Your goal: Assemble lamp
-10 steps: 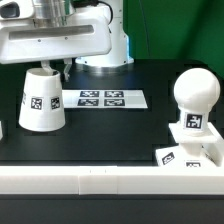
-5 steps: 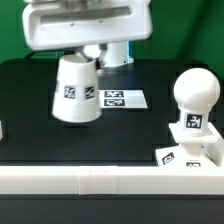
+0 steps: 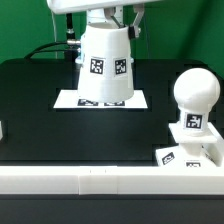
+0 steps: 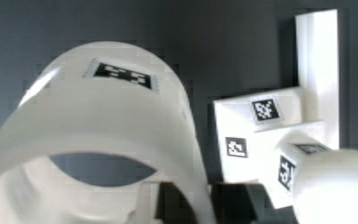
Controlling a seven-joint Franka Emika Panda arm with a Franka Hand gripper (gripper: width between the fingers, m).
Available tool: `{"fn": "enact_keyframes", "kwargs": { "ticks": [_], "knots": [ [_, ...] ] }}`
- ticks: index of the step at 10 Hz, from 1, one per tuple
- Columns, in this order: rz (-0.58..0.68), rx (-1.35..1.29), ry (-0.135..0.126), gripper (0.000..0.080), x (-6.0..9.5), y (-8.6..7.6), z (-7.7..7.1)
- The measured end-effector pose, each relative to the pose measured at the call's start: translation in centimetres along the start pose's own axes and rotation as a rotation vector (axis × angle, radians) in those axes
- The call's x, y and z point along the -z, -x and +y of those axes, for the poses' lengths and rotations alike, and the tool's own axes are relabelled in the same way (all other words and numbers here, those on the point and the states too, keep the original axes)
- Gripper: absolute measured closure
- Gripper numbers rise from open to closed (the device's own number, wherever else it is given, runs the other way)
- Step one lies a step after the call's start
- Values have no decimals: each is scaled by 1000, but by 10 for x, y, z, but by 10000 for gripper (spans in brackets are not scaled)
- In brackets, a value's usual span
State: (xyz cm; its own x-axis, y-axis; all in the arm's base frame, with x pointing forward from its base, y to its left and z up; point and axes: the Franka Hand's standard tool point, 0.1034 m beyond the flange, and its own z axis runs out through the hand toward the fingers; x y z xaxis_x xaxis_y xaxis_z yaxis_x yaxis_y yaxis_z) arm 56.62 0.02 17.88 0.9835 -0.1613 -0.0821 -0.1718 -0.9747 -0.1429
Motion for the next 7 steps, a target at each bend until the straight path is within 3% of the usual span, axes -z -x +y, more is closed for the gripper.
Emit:
{"fn": "enact_keyframes", "kwargs": {
  "ticks": [3,5,7],
  "knots": [
    [0,-9,-2,752,0,0,-3],
    [11,-66,-33,752,15,-2,-37],
    [3,-119,-48,752,32,-15,-73]
  ]
}}
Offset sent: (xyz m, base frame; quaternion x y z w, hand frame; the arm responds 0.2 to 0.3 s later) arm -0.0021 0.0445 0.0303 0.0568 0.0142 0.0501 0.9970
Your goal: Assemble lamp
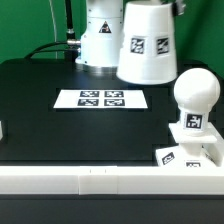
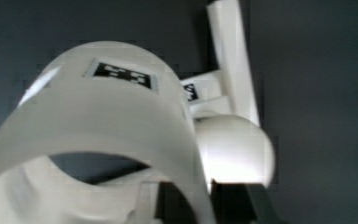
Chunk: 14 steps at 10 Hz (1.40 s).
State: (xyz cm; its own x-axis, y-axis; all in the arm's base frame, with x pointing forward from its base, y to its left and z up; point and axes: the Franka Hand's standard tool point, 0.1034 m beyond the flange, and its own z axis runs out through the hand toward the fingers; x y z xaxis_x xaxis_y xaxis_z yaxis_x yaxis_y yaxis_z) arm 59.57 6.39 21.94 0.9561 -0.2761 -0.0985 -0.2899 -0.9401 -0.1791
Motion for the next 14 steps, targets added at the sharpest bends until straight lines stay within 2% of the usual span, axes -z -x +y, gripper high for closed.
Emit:
{"fn": "enact_keyframes", "kwargs": {
  "ticks": [3,4,5,7,8,13,14],
  "knots": [
    [8,-40,-15,752,20,-18,-42],
    [13,-36,-18,752,20,-24,-50],
    [8,-25,-16,752,15,-26,-51],
    [8,-6,-14,752,9,-27,-42],
    [14,-10,-12,752,2,-26,-40],
    [0,18,8,752,-59,-26,-28],
    [2,20,10,752,-66,-25,-29]
  ]
}}
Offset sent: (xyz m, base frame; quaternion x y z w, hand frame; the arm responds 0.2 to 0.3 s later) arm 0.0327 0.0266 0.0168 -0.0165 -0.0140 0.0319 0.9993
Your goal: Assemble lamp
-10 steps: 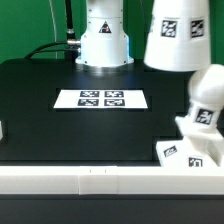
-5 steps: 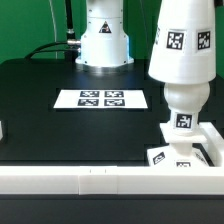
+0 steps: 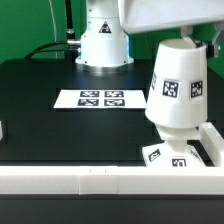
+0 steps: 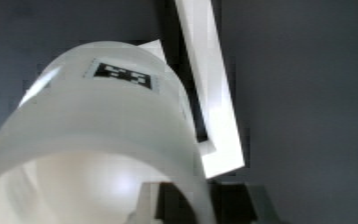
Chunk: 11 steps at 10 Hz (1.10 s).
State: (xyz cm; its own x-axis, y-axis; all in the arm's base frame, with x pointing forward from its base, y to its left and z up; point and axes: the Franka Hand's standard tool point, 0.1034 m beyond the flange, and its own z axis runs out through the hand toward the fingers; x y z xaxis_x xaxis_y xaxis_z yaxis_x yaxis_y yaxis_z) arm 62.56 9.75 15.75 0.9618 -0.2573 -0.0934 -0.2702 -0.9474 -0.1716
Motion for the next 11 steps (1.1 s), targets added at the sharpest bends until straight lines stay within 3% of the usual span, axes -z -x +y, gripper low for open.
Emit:
{"fn": "enact_keyframes", "kwargs": {
  "ticks": [2,6,8,10,11],
  "knots": [
    [5,1,2,752,-8,1,0],
    [7,3,1,749,-6,1,2],
    [-2,2,2,390,0,3,3],
    [-77,-4,12,390,19,9,1],
    [-120,-4,24,200,28,8,-4]
  ]
}}
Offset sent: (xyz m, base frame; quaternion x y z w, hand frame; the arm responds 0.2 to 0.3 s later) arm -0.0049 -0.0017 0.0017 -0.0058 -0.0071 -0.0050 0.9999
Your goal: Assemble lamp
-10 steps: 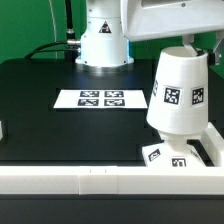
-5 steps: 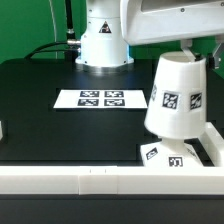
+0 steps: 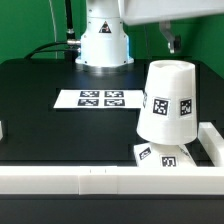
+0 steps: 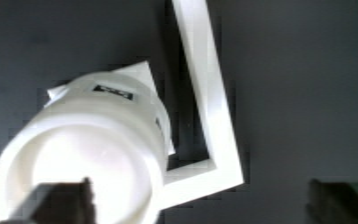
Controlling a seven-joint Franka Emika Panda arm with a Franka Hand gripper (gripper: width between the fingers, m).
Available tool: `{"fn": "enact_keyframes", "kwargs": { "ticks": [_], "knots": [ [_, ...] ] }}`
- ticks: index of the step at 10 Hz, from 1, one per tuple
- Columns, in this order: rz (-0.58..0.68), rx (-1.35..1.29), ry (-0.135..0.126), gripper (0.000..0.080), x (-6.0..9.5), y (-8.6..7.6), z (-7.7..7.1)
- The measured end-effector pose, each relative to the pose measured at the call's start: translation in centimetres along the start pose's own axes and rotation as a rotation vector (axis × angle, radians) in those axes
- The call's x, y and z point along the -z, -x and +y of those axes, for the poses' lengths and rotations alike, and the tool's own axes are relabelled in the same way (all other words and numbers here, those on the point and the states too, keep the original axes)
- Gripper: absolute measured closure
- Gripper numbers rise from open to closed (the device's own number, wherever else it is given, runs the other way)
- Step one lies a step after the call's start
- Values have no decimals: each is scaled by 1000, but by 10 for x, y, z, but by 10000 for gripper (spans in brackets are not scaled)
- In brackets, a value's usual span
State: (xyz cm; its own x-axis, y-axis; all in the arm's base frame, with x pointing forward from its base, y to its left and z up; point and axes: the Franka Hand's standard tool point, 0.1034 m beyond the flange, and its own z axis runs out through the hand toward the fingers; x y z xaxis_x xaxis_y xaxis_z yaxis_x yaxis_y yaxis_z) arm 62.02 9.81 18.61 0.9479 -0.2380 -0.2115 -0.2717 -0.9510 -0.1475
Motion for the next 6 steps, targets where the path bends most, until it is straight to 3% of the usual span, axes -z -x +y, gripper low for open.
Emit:
{"fn": "enact_keyframes", "kwargs": {
  "ticks": [1,2,6],
  "knots": [
    [-37,4,9,121,2,-2,-6],
    [-54,-4,15,121,1,-4,-13],
    [-49,1,12,101,-1,-5,-14]
  ]
}}
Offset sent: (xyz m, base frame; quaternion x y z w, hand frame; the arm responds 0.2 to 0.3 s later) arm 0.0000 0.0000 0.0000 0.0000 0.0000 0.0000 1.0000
